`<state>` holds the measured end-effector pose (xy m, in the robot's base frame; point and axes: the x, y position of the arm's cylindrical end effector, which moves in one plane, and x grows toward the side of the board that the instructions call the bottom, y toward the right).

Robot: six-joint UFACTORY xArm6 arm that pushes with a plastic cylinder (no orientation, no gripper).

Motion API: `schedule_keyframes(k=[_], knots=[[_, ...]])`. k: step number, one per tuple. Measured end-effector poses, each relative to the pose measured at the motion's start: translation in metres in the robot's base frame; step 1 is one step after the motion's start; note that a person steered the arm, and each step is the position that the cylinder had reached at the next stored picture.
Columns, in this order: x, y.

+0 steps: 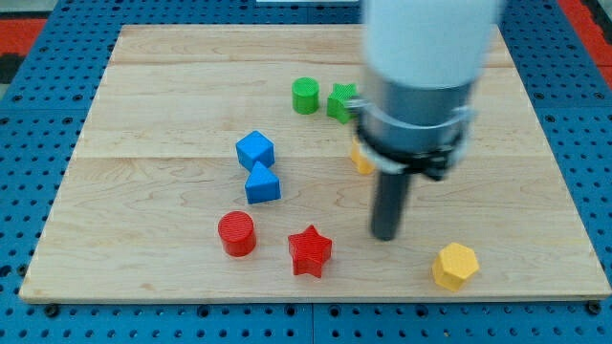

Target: Point your arm to the bottom right of the yellow hexagon

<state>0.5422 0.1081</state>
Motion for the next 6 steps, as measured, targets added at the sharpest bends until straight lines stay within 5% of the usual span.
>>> schedule_keyframes(k=[2,3,4,5,6], knots=[[0.013,0.211],[0.076,0.184],[0.076,0.149],[0.076,0.053],[0.067,0.043]])
